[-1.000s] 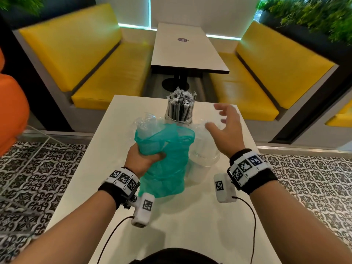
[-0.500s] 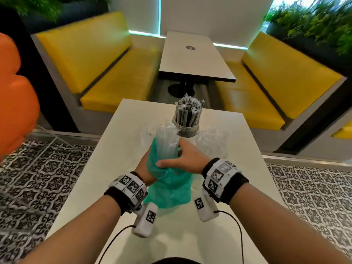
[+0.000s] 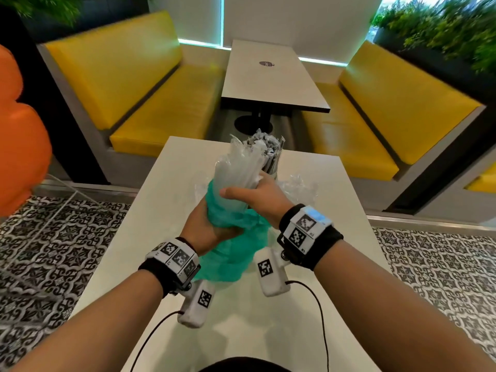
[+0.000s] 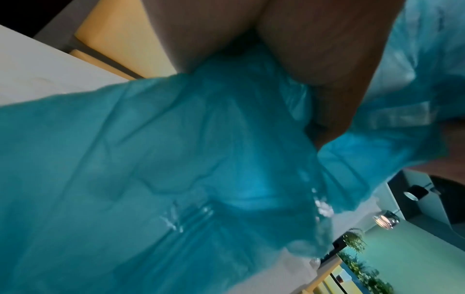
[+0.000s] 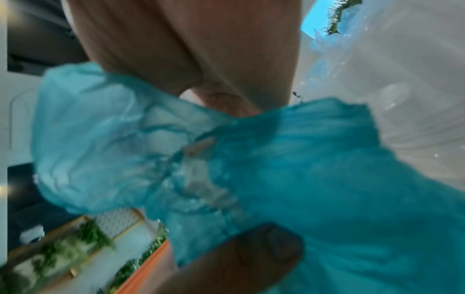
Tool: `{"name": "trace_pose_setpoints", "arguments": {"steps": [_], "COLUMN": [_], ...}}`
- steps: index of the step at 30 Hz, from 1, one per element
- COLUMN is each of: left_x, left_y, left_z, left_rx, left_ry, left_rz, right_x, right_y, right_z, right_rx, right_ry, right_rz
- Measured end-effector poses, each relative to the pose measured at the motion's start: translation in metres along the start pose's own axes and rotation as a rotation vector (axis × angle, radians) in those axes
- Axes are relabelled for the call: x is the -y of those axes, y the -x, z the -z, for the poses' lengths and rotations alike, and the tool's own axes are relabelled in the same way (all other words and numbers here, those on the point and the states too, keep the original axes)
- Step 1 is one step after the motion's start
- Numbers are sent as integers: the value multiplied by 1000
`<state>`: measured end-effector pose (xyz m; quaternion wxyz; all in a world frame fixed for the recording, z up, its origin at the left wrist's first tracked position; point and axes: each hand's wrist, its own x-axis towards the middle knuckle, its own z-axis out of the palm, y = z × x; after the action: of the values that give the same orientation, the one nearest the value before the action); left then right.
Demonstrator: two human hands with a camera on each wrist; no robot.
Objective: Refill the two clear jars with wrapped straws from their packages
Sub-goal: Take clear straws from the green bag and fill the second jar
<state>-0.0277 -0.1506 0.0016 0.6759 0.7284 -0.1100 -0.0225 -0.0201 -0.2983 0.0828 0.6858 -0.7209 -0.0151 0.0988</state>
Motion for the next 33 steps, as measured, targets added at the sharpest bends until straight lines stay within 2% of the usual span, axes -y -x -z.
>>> {"name": "trace_pose_setpoints", "arguments": {"steps": [5, 9, 12, 18, 26, 33], "left_x": [-1, -4, -4, 10, 11, 9], "left_y": [-6, -9, -9, -14, -15, -17], "left_z": [-5, -9, -9, -6, -18, -16], "left_rx": [-4, 67, 67, 21, 112, 131], "left_ry": [-83, -138, -192, -269, -139, -118], "left_rz": [-13, -58, -38, 21, 26, 9], "right_x": [-5, -9, -4, 19, 18, 31], "right_y": [5, 4, 5, -2, 0, 7], "right_z": [-4, -1, 4, 27, 31, 50], "right_rx": [33, 19, 2, -126, -170, -204], "right_ry": [2, -35, -31, -142, -44, -176], "right_rz": [-57, -114, -84, 34, 26, 78]}}
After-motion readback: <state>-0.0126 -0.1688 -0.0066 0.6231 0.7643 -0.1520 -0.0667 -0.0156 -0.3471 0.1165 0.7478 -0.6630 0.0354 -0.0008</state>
